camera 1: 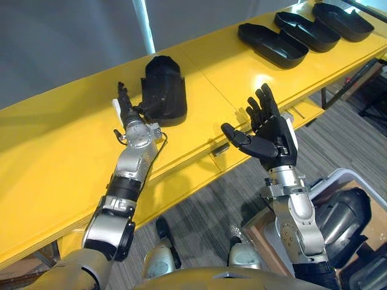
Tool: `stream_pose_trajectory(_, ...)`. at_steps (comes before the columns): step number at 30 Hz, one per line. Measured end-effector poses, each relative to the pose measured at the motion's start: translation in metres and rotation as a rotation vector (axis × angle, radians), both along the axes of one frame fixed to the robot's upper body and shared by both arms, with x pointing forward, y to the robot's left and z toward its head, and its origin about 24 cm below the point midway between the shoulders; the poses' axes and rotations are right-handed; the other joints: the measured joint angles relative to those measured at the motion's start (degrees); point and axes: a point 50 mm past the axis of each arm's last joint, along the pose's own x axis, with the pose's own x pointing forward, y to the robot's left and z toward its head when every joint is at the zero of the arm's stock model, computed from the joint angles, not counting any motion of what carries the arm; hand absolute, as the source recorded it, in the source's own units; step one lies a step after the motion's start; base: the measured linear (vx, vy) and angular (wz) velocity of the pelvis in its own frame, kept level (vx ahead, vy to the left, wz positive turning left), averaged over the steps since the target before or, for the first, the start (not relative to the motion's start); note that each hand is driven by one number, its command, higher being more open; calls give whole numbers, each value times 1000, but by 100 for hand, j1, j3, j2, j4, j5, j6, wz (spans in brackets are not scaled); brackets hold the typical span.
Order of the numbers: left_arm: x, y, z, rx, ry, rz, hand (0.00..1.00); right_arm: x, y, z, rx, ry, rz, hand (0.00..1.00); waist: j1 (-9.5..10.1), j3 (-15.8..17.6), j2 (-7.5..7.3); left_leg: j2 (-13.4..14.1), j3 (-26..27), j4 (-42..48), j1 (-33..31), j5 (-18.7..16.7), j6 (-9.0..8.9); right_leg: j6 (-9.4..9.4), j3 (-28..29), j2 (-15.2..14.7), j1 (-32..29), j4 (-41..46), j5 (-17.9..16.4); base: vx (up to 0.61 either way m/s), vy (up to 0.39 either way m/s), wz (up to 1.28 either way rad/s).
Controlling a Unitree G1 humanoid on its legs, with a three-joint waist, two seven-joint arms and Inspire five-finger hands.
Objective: Walk over and take three plastic housings, then place them on the shelf
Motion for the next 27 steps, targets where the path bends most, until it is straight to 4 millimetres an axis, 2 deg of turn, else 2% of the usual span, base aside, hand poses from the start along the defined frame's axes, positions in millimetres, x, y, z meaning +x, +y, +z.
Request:
stream_pose_trajectory(4, -5, -9, 0, -55, -28, -105, 100, 1, 4, 1, -4, -3, 16, 100, 61, 5, -12, -24, -40, 0, 3, 4, 3, 10, -45, -17, 44, -24, 6, -18, 9, 5)
stream_pose_trajectory(12, -10, -6, -4, -96, -42, -167, 100, 0, 3, -2, -2, 9, 9, 100, 62, 1, -17, -29, -87, -1, 16, 28, -12, 24, -118, -17, 96, -37, 16, -1, -4, 3)
stream_pose_trajectory(27, -23, -9, -13, -105, -60, -288, 100, -4, 5, -21, -4, 92, 8, 100, 77, -12, -19, -77, -218, -1, 23, 22, -3, 42, -239, -32, 244, -140, 28, -4, -4, 4)
